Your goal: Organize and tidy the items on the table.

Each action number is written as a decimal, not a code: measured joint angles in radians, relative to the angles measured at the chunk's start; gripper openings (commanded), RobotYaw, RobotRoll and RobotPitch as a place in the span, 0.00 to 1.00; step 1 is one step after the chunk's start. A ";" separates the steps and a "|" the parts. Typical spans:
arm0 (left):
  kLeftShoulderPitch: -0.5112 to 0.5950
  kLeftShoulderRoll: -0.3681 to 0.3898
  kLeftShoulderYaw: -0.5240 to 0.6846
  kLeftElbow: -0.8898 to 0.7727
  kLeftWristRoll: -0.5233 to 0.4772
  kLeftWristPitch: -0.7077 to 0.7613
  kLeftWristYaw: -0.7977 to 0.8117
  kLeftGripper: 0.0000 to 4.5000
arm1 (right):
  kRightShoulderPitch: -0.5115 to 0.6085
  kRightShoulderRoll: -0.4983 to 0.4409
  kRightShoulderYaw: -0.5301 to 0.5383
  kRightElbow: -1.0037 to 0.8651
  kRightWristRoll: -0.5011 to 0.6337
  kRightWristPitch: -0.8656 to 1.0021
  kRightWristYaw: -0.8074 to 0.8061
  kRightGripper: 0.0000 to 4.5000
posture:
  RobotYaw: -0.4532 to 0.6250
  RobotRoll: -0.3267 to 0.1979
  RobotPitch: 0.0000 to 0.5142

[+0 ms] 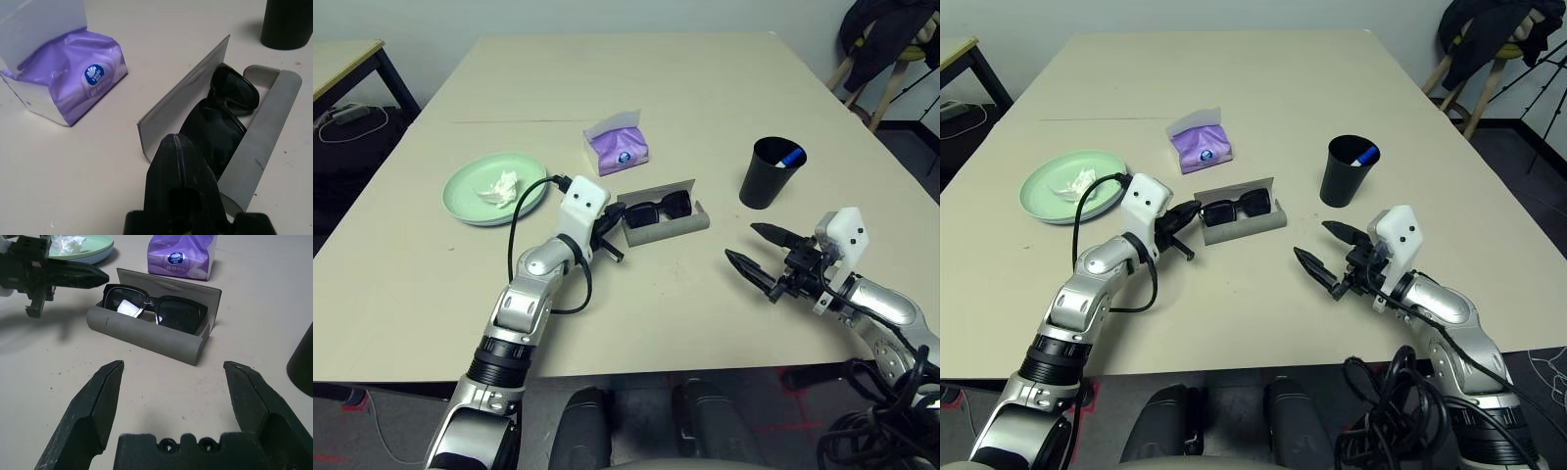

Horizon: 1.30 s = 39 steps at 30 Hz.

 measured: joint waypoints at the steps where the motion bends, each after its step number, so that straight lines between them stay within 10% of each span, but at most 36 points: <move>1: 0.000 -0.001 0.000 0.003 0.001 -0.003 0.001 0.01 | 0.000 0.000 0.000 0.000 0.000 0.000 0.000 1.00 | 0.36 0.62 0.23; 25: -0.020 -0.020 -0.001 0.043 0.022 -0.028 0.008 0.01 | 0.009 -0.003 0.000 0.000 0.000 0.000 0.003 1.00 | 0.35 0.62 0.25; 39: -0.213 -0.017 0.065 0.071 0.011 -0.036 0.018 0.01 | 0.013 -0.009 0.002 -0.001 0.000 0.000 0.010 1.00 | 0.35 0.62 0.25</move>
